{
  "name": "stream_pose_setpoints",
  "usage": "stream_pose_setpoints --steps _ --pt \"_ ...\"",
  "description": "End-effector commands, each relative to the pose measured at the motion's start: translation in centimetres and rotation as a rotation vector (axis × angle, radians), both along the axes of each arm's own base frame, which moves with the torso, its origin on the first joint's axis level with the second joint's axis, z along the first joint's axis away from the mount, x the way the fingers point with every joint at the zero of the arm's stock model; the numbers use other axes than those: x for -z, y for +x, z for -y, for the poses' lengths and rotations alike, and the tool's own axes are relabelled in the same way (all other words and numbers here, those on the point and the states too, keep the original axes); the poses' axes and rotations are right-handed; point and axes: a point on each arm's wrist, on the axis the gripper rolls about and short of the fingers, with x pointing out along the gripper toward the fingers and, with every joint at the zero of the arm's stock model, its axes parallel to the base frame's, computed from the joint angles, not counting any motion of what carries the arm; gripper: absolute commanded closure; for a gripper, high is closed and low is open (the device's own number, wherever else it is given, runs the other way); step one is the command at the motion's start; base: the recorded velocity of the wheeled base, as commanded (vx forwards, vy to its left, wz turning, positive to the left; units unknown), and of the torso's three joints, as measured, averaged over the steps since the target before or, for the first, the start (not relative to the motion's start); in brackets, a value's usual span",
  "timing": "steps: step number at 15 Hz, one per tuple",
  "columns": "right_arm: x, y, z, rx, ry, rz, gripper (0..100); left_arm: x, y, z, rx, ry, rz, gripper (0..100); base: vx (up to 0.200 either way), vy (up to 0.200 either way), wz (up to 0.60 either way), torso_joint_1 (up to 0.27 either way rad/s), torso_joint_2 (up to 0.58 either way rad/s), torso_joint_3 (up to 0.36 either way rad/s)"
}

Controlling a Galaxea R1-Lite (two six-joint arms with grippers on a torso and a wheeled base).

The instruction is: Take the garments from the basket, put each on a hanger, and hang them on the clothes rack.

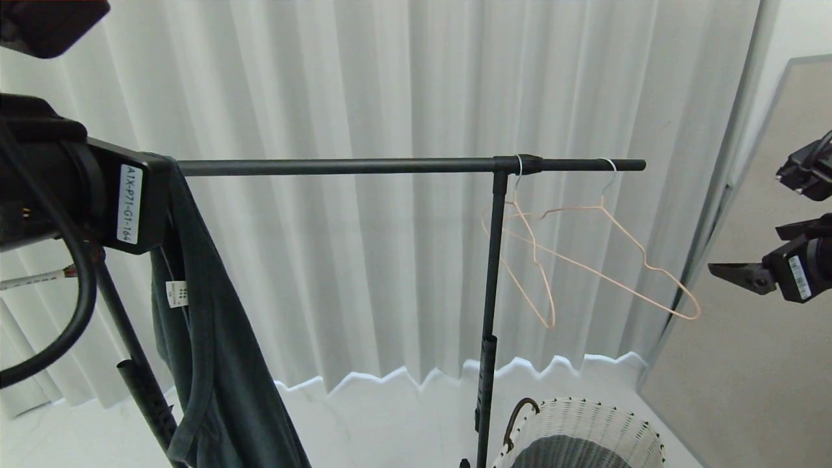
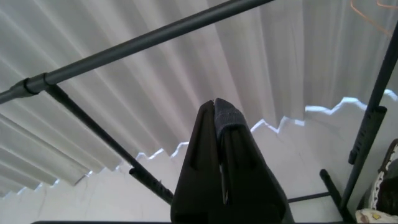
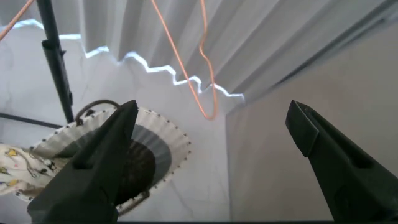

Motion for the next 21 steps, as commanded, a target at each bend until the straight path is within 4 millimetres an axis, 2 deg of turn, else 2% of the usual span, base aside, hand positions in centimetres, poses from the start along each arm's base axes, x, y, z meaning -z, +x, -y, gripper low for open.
stream_pose_setpoints --steps 1,5,8,13,16,21 --pt "2.0 3.8 0.4 -0.013 0.017 -0.040 0 0.0 -0.4 -0.4 0.000 -0.003 0.006 100 0.000 0.000 0.00 0.000 0.00 0.000" --pt "5.2 11.4 2.8 -0.078 -0.007 -0.063 0 -0.8 -1.6 -1.5 0.003 -0.016 0.041 100 0.000 0.000 0.00 0.000 0.00 0.000" --pt "6.5 14.8 3.5 -0.167 0.022 -0.105 0 -1.0 -2.3 -2.2 0.010 -0.010 0.054 100 0.000 0.000 0.00 0.000 0.00 0.000" --pt "6.8 18.7 3.3 -0.309 0.131 -0.201 0 -1.1 -2.8 -2.5 0.015 -0.020 0.064 100 0.000 0.000 0.00 0.000 0.00 0.000" --pt "8.0 21.0 3.5 -0.350 0.172 -0.241 0 -0.9 -3.0 -2.2 0.046 -0.015 0.057 100 0.000 0.000 0.00 0.000 0.00 0.000" --pt "10.7 23.3 4.4 -0.371 0.225 -0.301 0 -1.0 -3.3 -2.1 0.066 -0.020 0.064 100 0.000 0.000 0.00 0.000 0.00 0.000"
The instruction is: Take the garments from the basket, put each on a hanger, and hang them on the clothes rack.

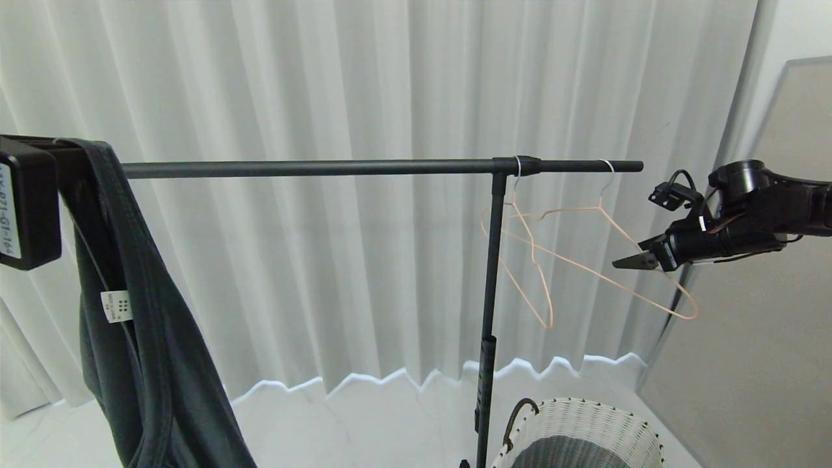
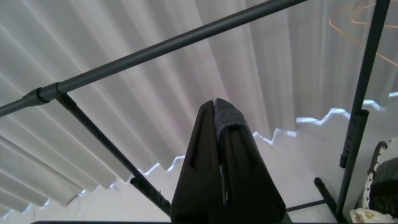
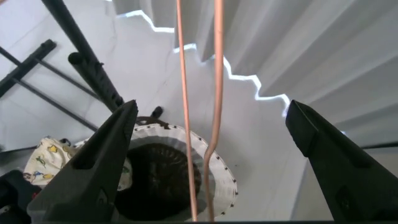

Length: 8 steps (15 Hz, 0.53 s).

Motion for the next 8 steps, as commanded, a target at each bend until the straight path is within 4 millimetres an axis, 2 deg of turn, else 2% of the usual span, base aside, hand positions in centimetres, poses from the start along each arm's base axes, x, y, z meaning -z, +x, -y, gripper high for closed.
stream_pose_setpoints --steps 1,8 --pt "1.65 1.05 0.57 0.008 0.005 -0.027 0 -0.12 -0.11 -0.08 0.002 -0.003 0.005 100 0.000 0.000 0.00 0.000 0.00 0.000" --pt "1.87 1.20 0.65 -0.039 0.060 -0.028 0 -0.14 -0.34 0.20 0.033 0.014 0.006 100 0.000 0.000 0.00 0.000 0.00 0.000"
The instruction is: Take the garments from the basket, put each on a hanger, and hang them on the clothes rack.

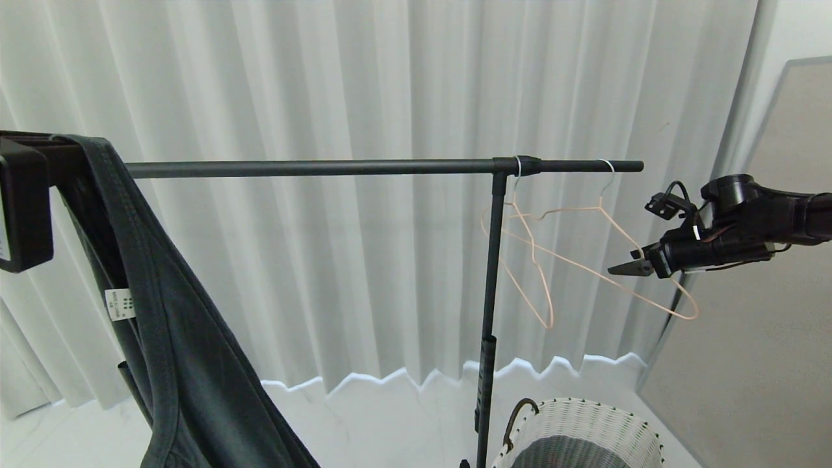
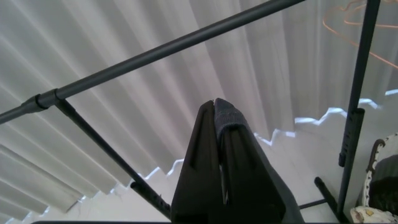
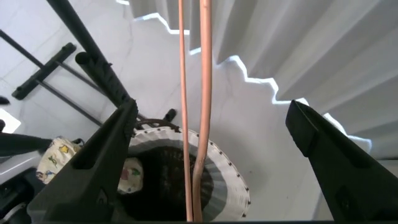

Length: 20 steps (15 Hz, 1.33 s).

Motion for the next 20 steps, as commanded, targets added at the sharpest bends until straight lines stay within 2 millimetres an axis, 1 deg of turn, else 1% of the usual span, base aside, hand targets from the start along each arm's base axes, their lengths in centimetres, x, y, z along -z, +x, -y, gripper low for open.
stream_pose_setpoints --steps 1,7,9,11,16,17,18,19,20 --pt "-0.1 0.0 0.0 -0.001 0.000 0.004 100 0.0 0.0 0.1 0.005 0.000 0.000 100 0.000 0.000 0.00 0.000 0.00 0.000" --pt "-0.3 -0.1 0.0 -0.015 0.018 0.007 100 0.0 0.0 0.1 0.005 0.000 0.000 100 0.000 0.000 0.00 0.000 0.00 0.000" --pt "-0.9 -0.3 0.0 -0.015 0.018 0.020 100 -0.1 -0.2 -0.1 0.007 -0.005 0.004 100 0.000 0.000 0.00 0.000 0.00 0.000" --pt "-2.0 -0.8 -0.1 -0.021 0.029 0.039 100 -0.1 -0.4 -0.3 0.007 -0.009 0.008 100 0.000 0.000 0.00 0.000 0.00 0.000" --pt "-5.3 -2.6 -0.1 -0.015 0.025 0.095 100 -0.2 -0.6 -0.5 0.004 -0.013 0.012 100 0.000 0.000 0.00 0.000 0.00 0.000" --pt "-6.0 -3.4 -0.1 -0.011 0.028 0.094 100 -0.2 -0.6 -0.5 0.004 -0.016 0.014 100 0.000 0.000 0.00 0.000 0.00 0.000" --pt "-6.4 -3.8 0.0 -0.007 0.030 0.095 100 -0.2 -0.6 -0.6 0.004 -0.017 0.015 100 0.000 0.000 0.00 0.000 0.00 0.000" --pt "-6.8 -5.2 -0.2 0.006 0.038 0.075 100 -0.2 -0.8 -0.7 0.004 -0.019 0.017 100 0.000 0.000 0.00 0.000 0.00 0.000" --pt "-7.0 -6.1 -0.2 0.010 0.039 0.067 100 -0.2 -0.8 -0.8 0.004 -0.017 0.016 100 0.000 0.000 0.00 0.000 0.00 0.000"
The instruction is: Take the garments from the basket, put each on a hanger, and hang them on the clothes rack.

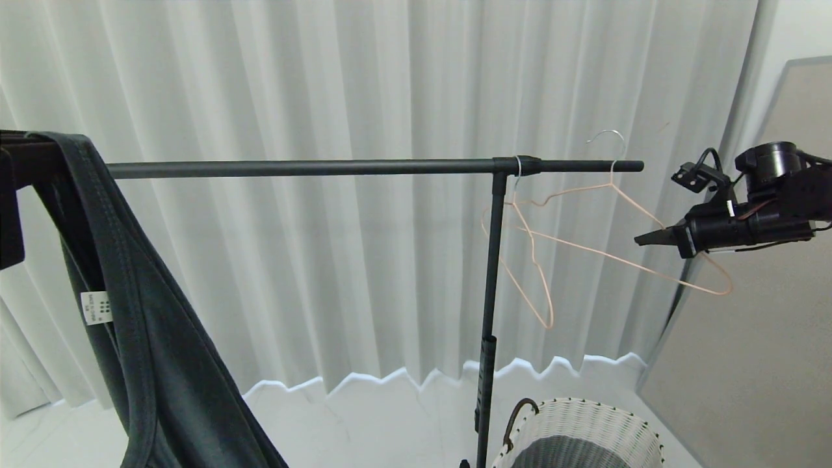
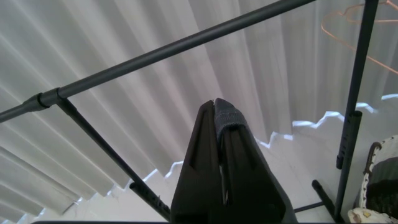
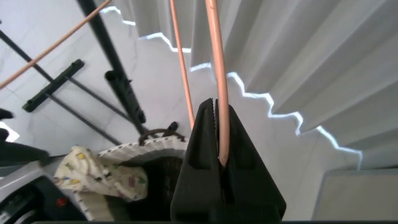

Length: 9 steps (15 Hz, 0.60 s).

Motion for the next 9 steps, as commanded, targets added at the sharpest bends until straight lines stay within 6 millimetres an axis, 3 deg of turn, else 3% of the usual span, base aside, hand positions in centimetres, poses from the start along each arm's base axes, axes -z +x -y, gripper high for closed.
stream_pose_setpoints --steps 1,9 --pt "-2.0 -3.3 -0.1 0.015 0.001 0.009 100 0.1 -0.3 -0.3 -0.003 -0.002 0.003 100 0.000 0.000 0.00 0.000 0.00 0.000" --pt "-4.6 -9.9 -0.7 0.187 -0.082 -0.004 100 2.2 -1.5 -2.0 -0.020 0.030 -0.018 100 0.000 0.000 0.00 0.000 0.00 0.000"
